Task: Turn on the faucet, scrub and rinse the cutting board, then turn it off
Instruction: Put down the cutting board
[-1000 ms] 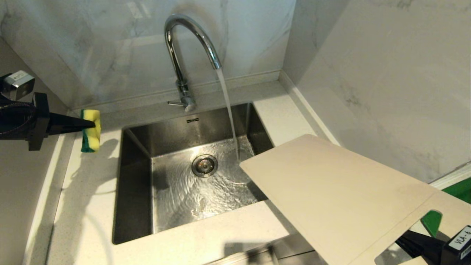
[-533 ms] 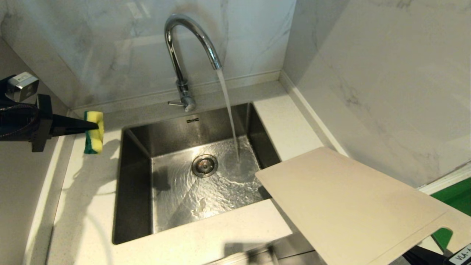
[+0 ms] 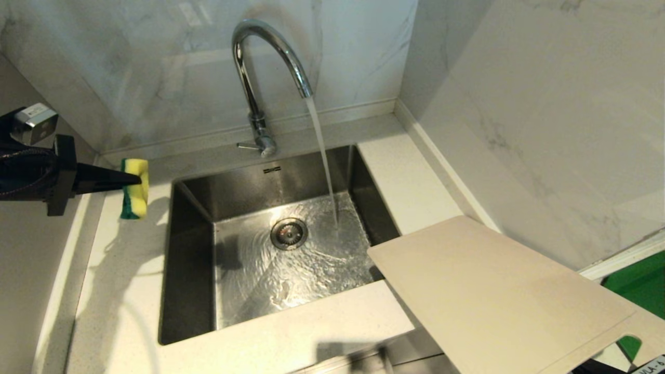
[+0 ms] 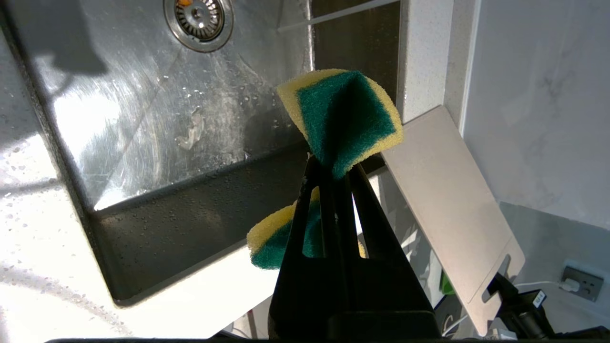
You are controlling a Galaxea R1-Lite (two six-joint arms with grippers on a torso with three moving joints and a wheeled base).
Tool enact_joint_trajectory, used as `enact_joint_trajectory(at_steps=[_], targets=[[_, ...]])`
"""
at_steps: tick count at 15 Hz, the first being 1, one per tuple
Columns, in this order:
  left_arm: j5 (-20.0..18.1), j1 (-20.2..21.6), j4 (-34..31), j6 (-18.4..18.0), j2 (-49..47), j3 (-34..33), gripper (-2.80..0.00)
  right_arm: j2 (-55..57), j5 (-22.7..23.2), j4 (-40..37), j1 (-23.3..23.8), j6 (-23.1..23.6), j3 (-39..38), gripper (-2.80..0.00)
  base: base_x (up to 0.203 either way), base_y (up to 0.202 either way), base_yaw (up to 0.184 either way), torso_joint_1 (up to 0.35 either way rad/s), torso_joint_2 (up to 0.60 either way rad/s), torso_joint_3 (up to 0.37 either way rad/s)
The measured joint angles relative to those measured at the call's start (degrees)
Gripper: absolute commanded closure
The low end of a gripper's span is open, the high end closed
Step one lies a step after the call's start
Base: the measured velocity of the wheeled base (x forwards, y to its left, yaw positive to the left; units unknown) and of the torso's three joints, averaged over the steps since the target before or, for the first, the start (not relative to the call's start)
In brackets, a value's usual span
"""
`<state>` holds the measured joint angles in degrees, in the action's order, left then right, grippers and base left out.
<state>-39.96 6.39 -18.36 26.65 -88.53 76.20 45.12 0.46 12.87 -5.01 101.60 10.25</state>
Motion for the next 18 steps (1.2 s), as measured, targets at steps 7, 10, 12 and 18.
enact_joint_trajectory(at_steps=[7,10,12,18], targets=[[0.11,-0.44,0.0,-0.02,-0.14,-0.11,0.0,1.29,-1.17,-1.68,-0.06,-4.47,-1.66,0.0,0.0,0.0,0.0,0.0,0.0,0.0],[0.13,-0.41,0.01,0.06,-0.15,-0.11,0.0,2.83,-0.8,-4.66,-0.06,-7.46,-1.91,0.0,0.0,0.0,0.0,0.0,0.0,0.0],[0.11,-0.44,-0.05,0.43,-0.14,-0.1,0.0,4.51,0.42,-5.24,-0.05,-8.55,-1.41,0.0,0.0,0.0,0.0,0.0,0.0,0.0],[0.11,-0.77,-0.07,0.43,-0.97,-0.1,0.0,11.75,4.16,-6.02,-0.13,-8.2,3.36,0.0,0.0,0.0,0.0,0.0,0.0,0.0]])
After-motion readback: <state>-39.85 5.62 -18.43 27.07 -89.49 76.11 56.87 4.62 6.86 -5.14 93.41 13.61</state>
